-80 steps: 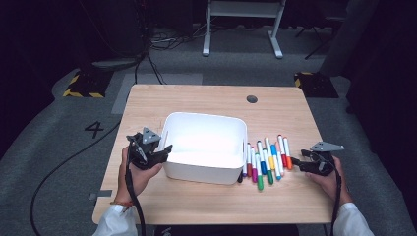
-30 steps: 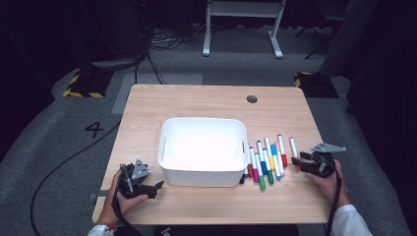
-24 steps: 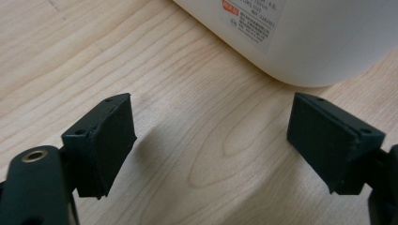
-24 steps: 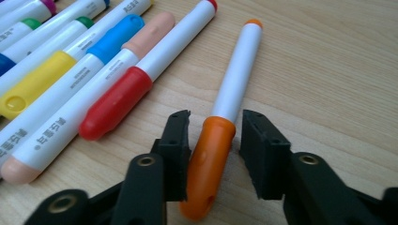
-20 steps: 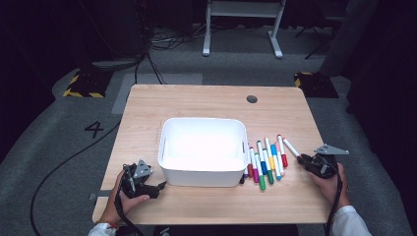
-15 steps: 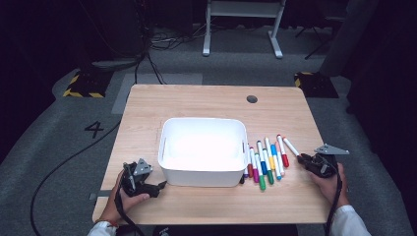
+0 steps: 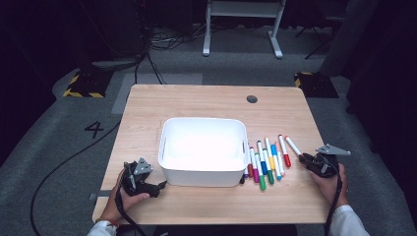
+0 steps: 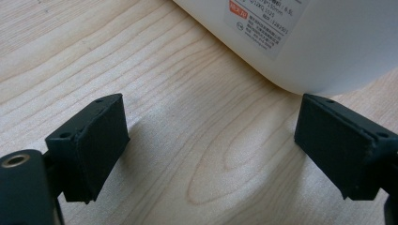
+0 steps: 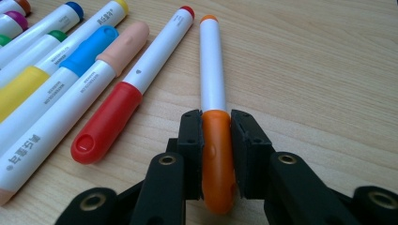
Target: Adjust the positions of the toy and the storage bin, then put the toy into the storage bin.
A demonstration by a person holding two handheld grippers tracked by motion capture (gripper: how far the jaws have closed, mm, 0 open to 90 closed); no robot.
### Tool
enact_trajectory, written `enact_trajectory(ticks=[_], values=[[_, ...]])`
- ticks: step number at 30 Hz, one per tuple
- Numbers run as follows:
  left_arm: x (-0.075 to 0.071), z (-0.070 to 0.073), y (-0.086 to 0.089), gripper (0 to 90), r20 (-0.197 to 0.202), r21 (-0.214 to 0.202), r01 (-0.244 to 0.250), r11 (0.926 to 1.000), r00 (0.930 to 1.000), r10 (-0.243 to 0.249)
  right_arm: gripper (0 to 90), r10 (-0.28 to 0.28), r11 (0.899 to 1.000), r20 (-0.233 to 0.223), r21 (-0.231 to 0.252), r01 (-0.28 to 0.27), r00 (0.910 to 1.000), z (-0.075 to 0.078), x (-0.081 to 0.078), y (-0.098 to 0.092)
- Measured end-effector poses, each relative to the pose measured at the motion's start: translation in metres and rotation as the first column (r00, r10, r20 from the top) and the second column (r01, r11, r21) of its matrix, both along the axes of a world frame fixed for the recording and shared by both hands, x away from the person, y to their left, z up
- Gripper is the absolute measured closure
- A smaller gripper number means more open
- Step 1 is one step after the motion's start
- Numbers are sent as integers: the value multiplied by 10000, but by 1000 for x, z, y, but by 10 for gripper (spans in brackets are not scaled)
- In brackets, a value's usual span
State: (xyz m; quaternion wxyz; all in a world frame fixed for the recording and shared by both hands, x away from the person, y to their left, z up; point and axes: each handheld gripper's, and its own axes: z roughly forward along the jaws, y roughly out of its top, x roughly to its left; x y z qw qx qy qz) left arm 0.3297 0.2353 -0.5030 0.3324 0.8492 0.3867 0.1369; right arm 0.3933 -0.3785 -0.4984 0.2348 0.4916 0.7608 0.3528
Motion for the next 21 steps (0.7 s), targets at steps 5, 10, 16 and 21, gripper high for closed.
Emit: enact_trajectory(ticks=[5,10,16,21], values=[[0,0,0,101,3,-2,-16,10000,10000,16,751,-37,9997,94,223,35,9999,1,0,-3],[0,0,0,101,19,10,-27,10000,10000,27,751,24,9990,192,456,-32,9998,3,0,-5],[0,0,0,101,28,17,-40,10000,10000,40,751,201,9973,477,700,-234,9987,9,-1,-11],[0,0,0,101,4,5,-3,10000,10000,3,751,634,9937,865,872,-709,9942,21,-4,-10]])
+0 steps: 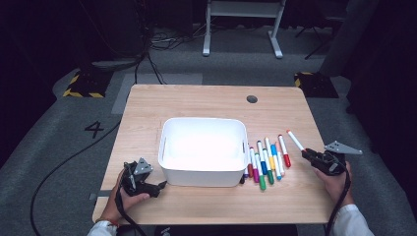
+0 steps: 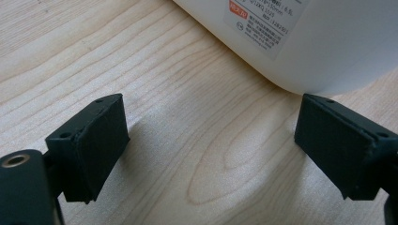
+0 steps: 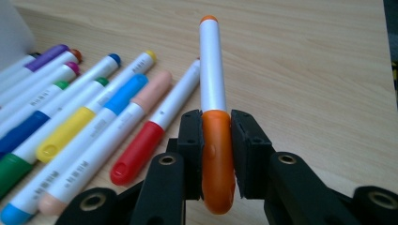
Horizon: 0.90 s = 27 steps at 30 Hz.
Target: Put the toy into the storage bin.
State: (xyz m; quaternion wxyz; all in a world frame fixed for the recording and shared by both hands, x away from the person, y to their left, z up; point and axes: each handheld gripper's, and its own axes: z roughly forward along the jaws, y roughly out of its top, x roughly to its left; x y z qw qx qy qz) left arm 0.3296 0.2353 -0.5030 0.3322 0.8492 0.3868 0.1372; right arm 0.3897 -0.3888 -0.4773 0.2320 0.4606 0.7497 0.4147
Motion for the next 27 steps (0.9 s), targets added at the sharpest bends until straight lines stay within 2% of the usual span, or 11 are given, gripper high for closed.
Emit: enact_trajectory(ticks=[4,5,7,9,12,15,17,23,25,27], values=[[-1,0,0,100,71,44,-96,9999,9999,96,751,272,9994,237,220,-277,9993,9,-2,5],[-1,0,0,101,70,47,-104,9999,9999,104,751,580,9979,439,268,-593,9973,18,-5,10],[-1,0,0,101,62,56,-149,9999,9999,149,751,658,9973,486,305,-673,9966,21,-6,12],[-1,0,0,100,68,41,-135,9999,9999,135,751,967,9945,695,326,-992,9929,33,-9,19],[-1,0,0,100,60,54,-152,9999,9999,151,751,1447,9884,909,321,-1481,9853,47,-12,27],[-1,0,0,100,58,44,-145,9999,9999,145,751,2002,9788,1170,196,-2039,9727,65,-12,42],[-1,0,0,100,56,41,-149,9999,9999,149,751,2105,9766,1165,206,-2143,9706,69,-12,46],[-1,0,0,100,59,43,-148,9999,9999,147,751,2690,9614,1285,237,-2741,9545,87,-10,61],[-1,0,0,100,57,46,-146,9999,9999,146,751,2729,9601,1282,271,-2784,9535,90,-9,65],[-1,0,0,100,56,48,-145,9999,9999,145,751,3010,9521,1296,154,-3055,9448,95,-8,71]])
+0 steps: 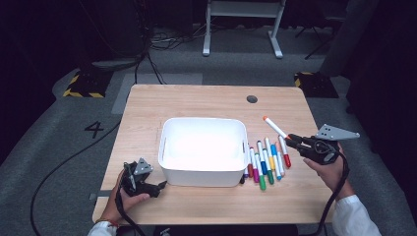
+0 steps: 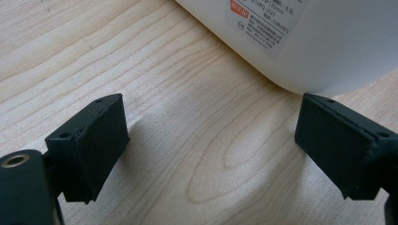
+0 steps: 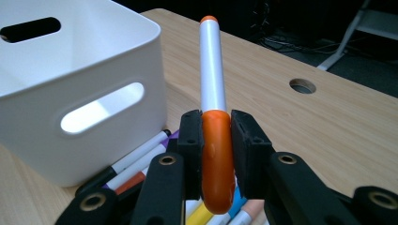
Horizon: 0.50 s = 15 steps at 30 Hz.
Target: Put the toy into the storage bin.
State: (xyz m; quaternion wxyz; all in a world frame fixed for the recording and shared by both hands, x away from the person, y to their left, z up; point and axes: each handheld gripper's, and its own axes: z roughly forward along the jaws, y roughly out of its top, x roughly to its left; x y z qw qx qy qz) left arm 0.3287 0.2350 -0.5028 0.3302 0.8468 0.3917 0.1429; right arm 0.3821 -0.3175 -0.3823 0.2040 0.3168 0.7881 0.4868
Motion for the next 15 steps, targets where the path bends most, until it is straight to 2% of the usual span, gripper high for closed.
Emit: enact_trajectory(ticks=[8,15], values=[[0,0,0,100,0,9,-17,10000,10000,17,751,747,9971,198,-146,-744,9970,18,2,22],[0,0,0,100,0,-5,-12,10000,10000,12,751,1400,9901,394,-199,-1393,9894,32,3,48]])
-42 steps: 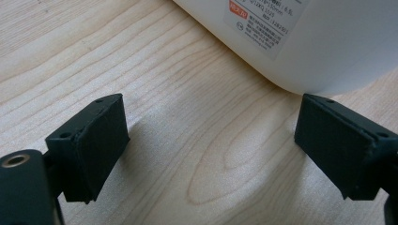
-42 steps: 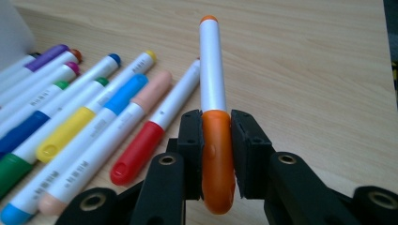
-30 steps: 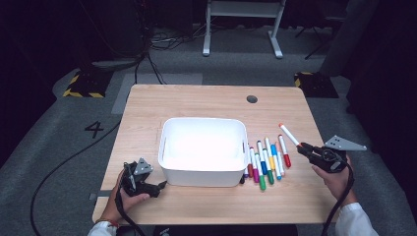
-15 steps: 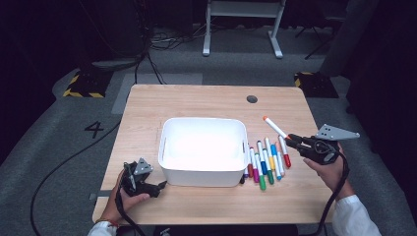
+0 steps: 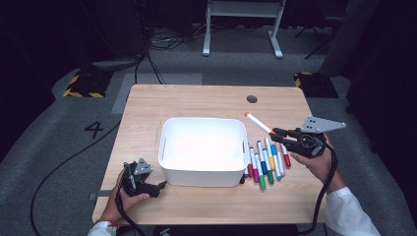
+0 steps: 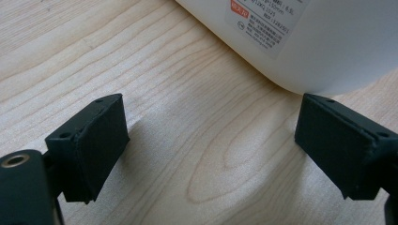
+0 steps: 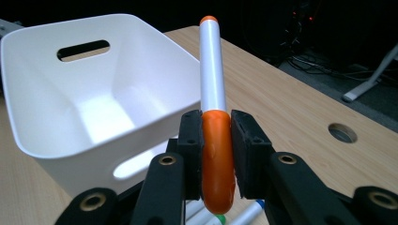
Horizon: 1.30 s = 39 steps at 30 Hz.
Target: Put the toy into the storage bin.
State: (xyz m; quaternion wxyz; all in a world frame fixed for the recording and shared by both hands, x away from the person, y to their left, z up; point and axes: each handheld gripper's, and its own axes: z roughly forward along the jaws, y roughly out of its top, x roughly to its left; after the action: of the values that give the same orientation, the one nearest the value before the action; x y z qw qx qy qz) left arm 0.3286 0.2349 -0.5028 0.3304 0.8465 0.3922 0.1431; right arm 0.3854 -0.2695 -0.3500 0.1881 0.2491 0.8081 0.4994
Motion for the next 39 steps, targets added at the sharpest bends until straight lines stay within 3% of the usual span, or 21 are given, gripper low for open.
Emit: enact_trajectory(ticks=[9,23,27,29,32,33,35,39], values=[[0,0,0,100,-3,-4,1,10000,10000,-1,751,902,9954,77,-344,-899,9959,13,2,38],[0,0,0,100,0,1,-6,10000,10000,6,750,2104,9716,-404,-1017,-2135,9768,7,8,97],[0,0,0,100,-5,-2,-32,10000,10000,32,750,2366,9607,-694,-1321,-2440,9691,1,12,112],[0,0,0,100,-5,-3,-31,10000,10000,31,750,2625,9504,-845,-1495,-2727,9612,-4,13,122],[0,0,0,100,-14,-23,-53,10000,10000,53,750,2771,9445,-1005,-1543,-2902,9556,-7,13,127],[0,0,0,101,-16,-23,-52,10000,10000,52,750,2931,9348,-1168,-1730,-3101,9489,-10,14,134],[0,0,0,100,-16,-24,-53,10000,10000,53,750,2980,9305,-1251,-1833,-3172,9463,-10,14,137],[0,0,0,100,-9,-21,-60,10000,10000,60,750,3212,9083,-1529,-2295,-3497,9346,-13,14,146]])
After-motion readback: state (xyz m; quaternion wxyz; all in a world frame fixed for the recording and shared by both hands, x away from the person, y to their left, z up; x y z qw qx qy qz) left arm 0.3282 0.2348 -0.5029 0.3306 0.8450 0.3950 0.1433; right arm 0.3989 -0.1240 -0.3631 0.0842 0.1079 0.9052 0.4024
